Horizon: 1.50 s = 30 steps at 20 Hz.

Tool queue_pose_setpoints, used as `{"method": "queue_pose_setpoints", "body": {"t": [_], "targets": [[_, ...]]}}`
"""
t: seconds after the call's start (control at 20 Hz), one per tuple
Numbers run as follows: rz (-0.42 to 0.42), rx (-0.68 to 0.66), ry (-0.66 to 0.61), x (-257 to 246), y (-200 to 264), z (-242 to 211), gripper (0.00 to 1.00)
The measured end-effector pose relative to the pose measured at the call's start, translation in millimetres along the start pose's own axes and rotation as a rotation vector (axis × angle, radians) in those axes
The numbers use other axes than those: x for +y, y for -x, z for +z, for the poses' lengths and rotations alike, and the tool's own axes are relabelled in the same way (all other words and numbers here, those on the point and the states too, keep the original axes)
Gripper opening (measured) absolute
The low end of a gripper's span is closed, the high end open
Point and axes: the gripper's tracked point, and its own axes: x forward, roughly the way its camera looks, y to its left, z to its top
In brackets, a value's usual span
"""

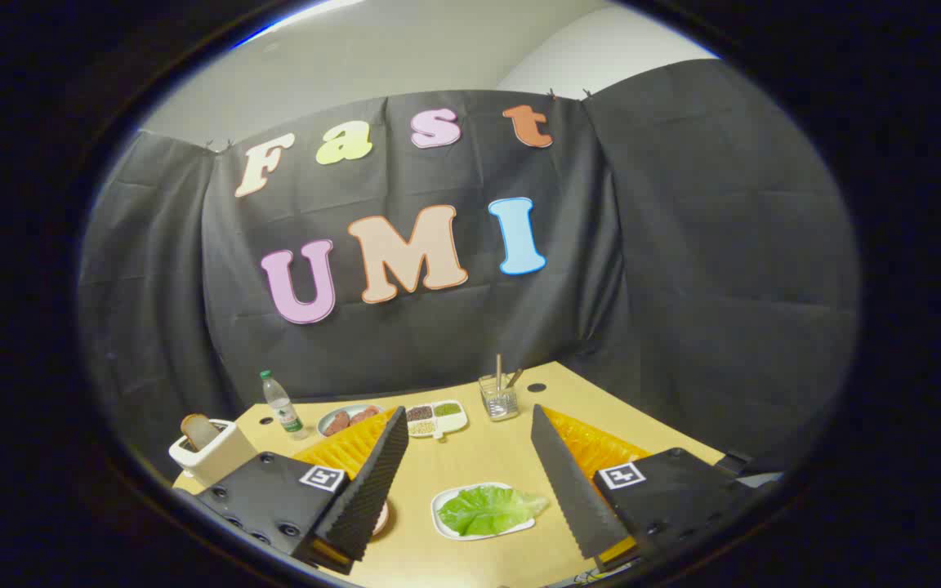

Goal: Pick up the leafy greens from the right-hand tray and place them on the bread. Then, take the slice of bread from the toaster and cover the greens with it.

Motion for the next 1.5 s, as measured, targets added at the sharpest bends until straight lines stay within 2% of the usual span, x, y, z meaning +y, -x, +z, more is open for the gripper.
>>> {"method": "queue_pose_setpoints", "body": {"t": [0.45,0.85,1.1,1.5], "targets": [[-0.057,0.031,0.018,-24.9,6.9,-9.6,0.96],[-0.031,0.039,0.072,-38.9,-1.7,-7.7,0.96],[0.015,0.113,0.101,-51.5,-18.3,-30.7,0.96],[0.176,0.327,0.181,-71.0,-63.8,-103.0,0.96]]}}
